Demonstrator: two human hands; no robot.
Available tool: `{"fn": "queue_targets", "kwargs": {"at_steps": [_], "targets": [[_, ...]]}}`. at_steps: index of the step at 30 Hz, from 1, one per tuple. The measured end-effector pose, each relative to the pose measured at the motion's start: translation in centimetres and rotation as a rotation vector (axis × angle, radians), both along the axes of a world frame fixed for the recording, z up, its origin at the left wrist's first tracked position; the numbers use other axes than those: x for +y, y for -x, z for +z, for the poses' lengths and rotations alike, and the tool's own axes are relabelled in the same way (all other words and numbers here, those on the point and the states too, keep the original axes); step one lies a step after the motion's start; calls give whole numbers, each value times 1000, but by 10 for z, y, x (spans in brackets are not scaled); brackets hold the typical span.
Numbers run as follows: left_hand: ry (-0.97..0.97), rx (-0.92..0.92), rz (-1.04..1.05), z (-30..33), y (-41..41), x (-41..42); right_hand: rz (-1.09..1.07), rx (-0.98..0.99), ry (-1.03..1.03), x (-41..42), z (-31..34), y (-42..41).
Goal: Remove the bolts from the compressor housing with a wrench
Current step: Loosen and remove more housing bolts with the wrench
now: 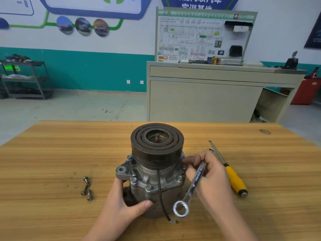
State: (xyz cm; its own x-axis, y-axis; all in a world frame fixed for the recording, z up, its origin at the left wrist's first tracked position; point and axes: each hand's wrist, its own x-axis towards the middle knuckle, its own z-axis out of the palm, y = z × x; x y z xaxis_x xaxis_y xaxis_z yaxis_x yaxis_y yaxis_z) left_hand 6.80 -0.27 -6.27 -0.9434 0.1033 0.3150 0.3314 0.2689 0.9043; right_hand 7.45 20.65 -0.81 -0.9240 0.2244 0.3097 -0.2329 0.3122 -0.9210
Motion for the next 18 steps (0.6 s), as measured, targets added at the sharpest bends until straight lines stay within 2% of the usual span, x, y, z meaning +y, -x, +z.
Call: {"fn": "queue_targets", "kwargs": {"at_steps": [3, 18], "targets": [[-5, 12, -5, 0, 0, 1, -13, 36, 45, 0, -1, 2], [-13, -20, -11, -1, 0, -1, -48, 88, -69, -1, -3, 1]]}}
